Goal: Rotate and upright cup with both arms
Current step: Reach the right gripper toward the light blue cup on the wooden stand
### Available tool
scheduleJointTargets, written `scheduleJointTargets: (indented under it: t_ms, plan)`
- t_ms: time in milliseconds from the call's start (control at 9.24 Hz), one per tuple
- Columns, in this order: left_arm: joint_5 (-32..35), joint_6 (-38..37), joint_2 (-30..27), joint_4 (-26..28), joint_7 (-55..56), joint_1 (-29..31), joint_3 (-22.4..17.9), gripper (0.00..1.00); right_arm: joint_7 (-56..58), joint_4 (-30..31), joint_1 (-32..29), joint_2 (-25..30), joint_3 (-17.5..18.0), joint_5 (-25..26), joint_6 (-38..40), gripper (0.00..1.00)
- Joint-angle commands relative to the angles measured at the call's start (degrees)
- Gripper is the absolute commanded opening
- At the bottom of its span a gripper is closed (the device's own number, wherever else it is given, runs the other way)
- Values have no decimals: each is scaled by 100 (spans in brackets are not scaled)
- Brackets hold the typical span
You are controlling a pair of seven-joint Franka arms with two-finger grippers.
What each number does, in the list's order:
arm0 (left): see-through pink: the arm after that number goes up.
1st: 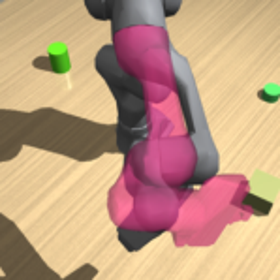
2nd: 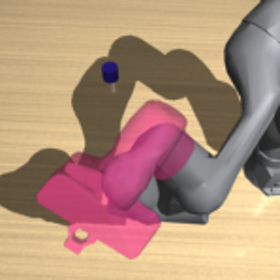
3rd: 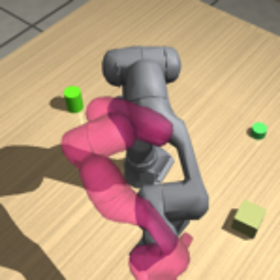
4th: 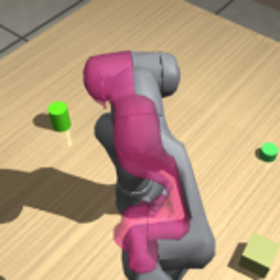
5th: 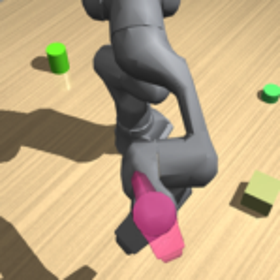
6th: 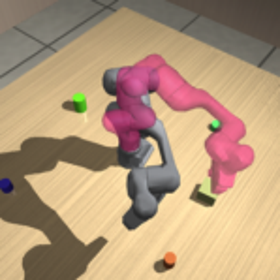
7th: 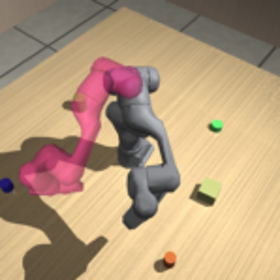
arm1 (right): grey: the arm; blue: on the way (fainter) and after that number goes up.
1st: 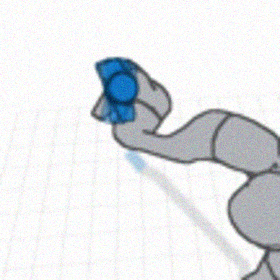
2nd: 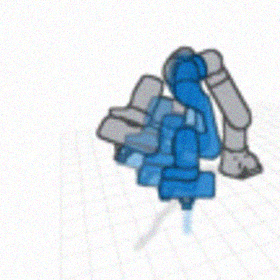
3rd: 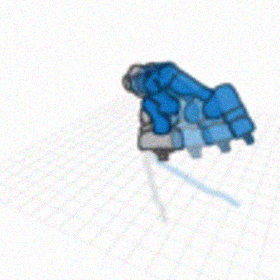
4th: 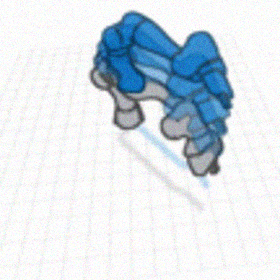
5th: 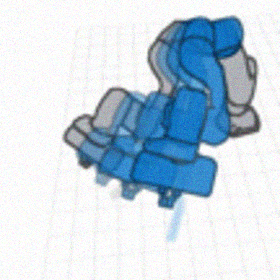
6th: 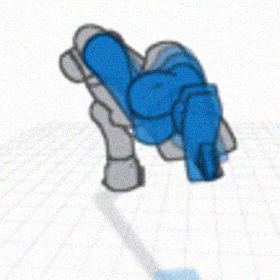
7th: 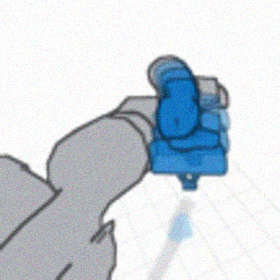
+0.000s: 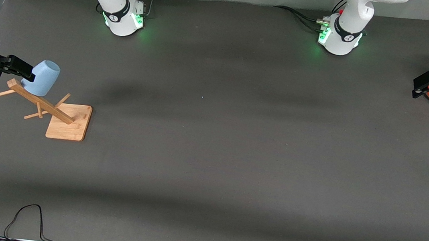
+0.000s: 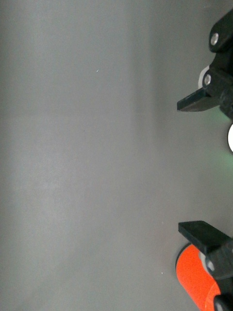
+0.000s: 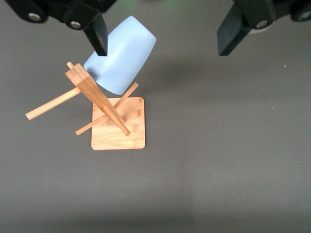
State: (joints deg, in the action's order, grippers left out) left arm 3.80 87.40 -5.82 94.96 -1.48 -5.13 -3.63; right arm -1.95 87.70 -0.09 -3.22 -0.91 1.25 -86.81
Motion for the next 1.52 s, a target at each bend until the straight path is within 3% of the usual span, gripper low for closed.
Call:
scheduleJointTargets:
  t_ms: [0, 758, 1191, 1408]
  plan:
    - [-10, -109, 81, -232, 25, -41, -15, 100, 151, -51, -44, -4, -5, -89, -3, 100]
    - [113, -486, 240, -276, -54, -111, 91, 100, 151, -43, -61, 49, -23, -20, -12, 100]
    - [34, -583, 249, -258, -89, -59, 73, 100, 134, 870, -79, 838, -584, -19, -38, 100]
    - [25, -592, 257, -197, -71, -59, 64, 100, 64, 924, -79, 832, -734, -71, 6, 100]
